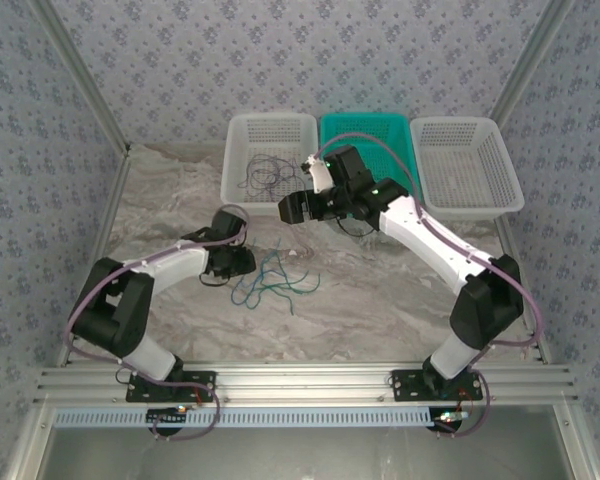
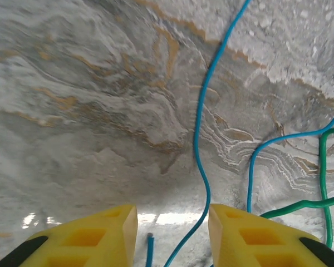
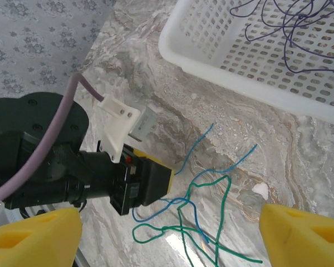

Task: Untangle the cables

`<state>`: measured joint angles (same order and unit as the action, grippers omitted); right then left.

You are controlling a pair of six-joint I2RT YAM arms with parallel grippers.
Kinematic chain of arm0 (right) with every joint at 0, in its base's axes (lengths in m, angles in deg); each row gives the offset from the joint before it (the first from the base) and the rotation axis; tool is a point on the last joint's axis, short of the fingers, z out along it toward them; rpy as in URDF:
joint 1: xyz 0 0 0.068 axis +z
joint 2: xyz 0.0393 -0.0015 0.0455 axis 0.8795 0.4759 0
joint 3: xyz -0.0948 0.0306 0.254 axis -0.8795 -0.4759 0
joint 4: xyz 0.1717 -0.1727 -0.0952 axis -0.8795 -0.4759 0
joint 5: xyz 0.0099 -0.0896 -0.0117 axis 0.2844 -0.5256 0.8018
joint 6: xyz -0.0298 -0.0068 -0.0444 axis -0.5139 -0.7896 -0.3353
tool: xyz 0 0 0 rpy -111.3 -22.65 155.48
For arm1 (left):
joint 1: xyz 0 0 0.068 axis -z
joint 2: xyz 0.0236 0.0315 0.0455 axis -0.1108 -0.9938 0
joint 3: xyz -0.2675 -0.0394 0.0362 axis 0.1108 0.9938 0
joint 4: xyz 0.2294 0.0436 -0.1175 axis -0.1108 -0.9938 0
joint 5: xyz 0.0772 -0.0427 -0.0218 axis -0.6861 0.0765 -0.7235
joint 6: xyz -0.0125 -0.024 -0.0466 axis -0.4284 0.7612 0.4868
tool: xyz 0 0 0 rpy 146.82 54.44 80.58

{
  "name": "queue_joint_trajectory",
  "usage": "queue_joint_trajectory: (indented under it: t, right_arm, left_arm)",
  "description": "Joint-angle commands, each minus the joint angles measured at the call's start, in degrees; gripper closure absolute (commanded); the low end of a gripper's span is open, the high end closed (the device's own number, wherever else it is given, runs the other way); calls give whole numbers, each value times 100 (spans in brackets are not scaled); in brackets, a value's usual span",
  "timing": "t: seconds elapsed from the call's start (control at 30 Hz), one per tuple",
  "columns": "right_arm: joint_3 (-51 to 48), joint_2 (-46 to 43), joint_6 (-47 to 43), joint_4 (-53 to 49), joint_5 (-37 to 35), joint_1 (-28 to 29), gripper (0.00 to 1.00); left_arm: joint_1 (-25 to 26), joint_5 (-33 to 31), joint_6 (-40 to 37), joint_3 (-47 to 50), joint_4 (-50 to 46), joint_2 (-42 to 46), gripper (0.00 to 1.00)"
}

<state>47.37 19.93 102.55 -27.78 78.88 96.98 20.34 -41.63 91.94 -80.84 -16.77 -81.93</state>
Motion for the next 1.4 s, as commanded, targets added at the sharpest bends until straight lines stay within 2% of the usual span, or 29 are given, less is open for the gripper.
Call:
queue_joint_trajectory:
  t: [0.0, 0.07, 0.17, 0.2, 0.4, 0.57, 0.7, 0.8, 0.9, 1.0, 1.1, 1.27, 1.37]
  right_arm:
    - [283, 134, 21, -189, 91, 19, 15]
    - [325, 188, 9, -253, 81, 17, 15]
    - [308, 187, 21, -278, 65, 12, 15]
    - [291, 171, 21, -276, 35, 11, 15]
    - [100, -51, 24, -24, 52, -7, 15]
    - [-151, -119, 163, 463, 289, -19, 15]
    - [-297, -119, 268, 888, 695, 2, 15]
    - [-563, -222, 183, 1377, 1061, 78, 15]
    - [-932, -407, -138, 1948, 1444, 198, 14]
    - [-1425, -568, -527, 2671, 1537, 352, 14]
    - [-2010, -670, -1076, 3353, 1107, 498, 14]
    - [-3322, -842, -2820, 5450, -649, 930, 9]
    - [-3507, -756, -3477, 5854, -1332, 1108, 10]
  left_arm:
    - [80, 201, -100, -29, 180, -141, 65]
    - [88, 194, -138, -76, 155, -257, 73]
    - [90, 168, -187, -125, 55, -338, 96]
    - [99, 155, -195, -121, 42, -300, 100]
    - [142, 30, -159, -83, -34, 932, 100]
    - [149, 368, -292, -391, -146, 1930, 100]
    - [157, 751, -273, -901, -422, 2080, 100]
    - [156, 1052, 21, -1149, -288, 2147, 100]
    - [164, 1189, 359, -1416, -167, 2166, 100]
    - [169, 1345, 598, -1634, -42, 2150, 100]
    - [198, 1564, 721, -1811, 11, 2094, 100]
    - [308, 1743, 737, -1914, -18, 2101, 100]
    - [355, 1807, 678, -1938, -101, 2120, 100]
